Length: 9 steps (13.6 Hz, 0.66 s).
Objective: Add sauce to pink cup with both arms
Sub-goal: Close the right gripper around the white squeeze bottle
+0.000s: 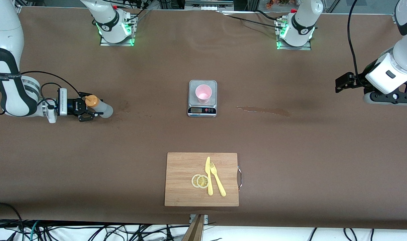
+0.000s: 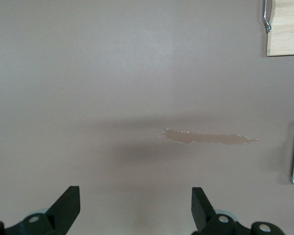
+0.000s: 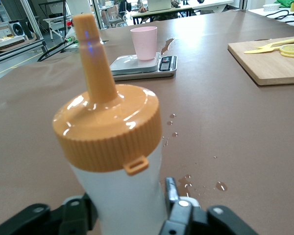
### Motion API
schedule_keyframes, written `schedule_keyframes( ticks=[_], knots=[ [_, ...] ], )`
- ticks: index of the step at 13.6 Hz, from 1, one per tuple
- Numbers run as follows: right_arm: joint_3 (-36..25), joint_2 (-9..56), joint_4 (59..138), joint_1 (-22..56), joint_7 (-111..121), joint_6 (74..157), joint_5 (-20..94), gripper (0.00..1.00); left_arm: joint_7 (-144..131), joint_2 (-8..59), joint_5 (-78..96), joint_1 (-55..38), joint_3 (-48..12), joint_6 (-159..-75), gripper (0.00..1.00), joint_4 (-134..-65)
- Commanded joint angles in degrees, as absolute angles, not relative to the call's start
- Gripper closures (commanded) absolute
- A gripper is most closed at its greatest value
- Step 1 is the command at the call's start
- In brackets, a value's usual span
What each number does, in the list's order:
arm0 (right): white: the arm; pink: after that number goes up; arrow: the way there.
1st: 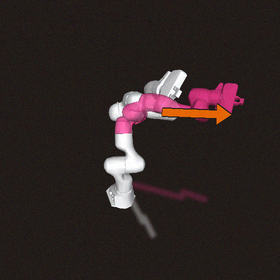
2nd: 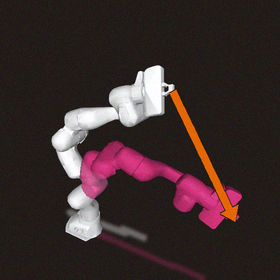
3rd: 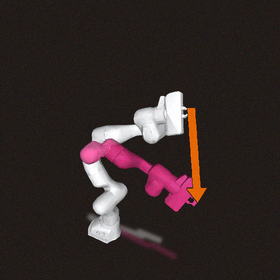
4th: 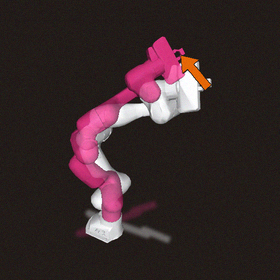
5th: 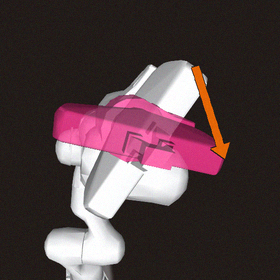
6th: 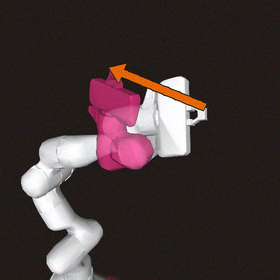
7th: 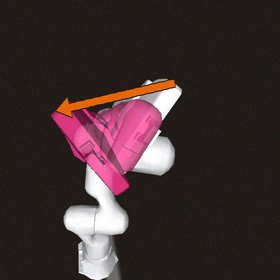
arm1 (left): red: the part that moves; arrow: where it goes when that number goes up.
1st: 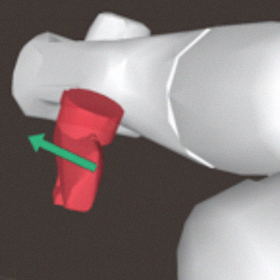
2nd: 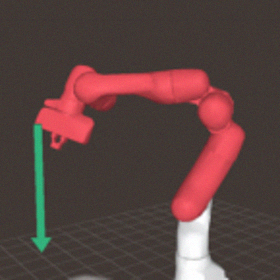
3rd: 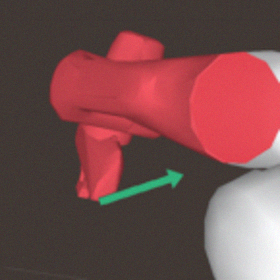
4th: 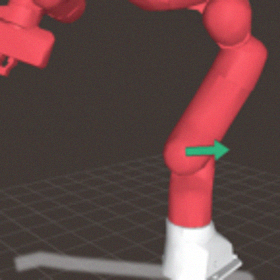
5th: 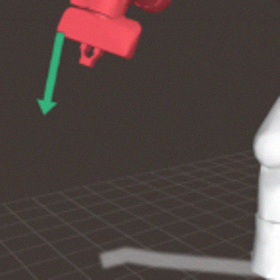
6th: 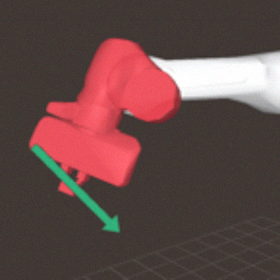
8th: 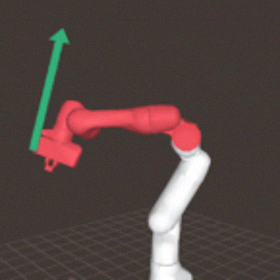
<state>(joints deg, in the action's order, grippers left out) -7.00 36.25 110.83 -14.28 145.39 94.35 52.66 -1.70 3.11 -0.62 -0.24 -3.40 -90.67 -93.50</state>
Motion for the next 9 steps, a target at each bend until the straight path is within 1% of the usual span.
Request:
schedule_keyframes(
  ticks=[1,2,4,5,7,9],
  knots=[
    [-6.8,35.6,109.7,-14.4,144.8,94.5,52.6,0.93,-1.2,2.0,-0.1,0.5,-4.1,-89.9,0.00,-94.0],
    [-6.2,34.2,109.4,-14.3,143.6,95.3,51.8,0.93,-1.2,2.0,-0.1,0.5,-4.1,-89.9,0.00,-94.0],
    [-3.8,29.8,108.5,-14.2,137.2,99.4,46.7,0.93,-1.3,2.1,-0.1,0.5,-4.1,-90.0,0.00,-94.0],
    [-3.0,27.8,108.5,-13.9,133.4,100.2,44.6,0.93,-1.2,2.1,-0.1,0.5,-4.1,-90.0,0.00,-94.0],
    [-2.6,24.0,108.5,-11.8,126.5,101.6,40.9,0.93,-1.2,2.0,-0.1,0.5,-4.1,-90.0,0.00,-94.0],
    [-0.4,20.8,108.5,-10.2,120.4,103.5,36.8,0.93,-1.2,2.0,-0.1,0.5,-4.1,-90.0,0.00,-94.0]
  ],
)
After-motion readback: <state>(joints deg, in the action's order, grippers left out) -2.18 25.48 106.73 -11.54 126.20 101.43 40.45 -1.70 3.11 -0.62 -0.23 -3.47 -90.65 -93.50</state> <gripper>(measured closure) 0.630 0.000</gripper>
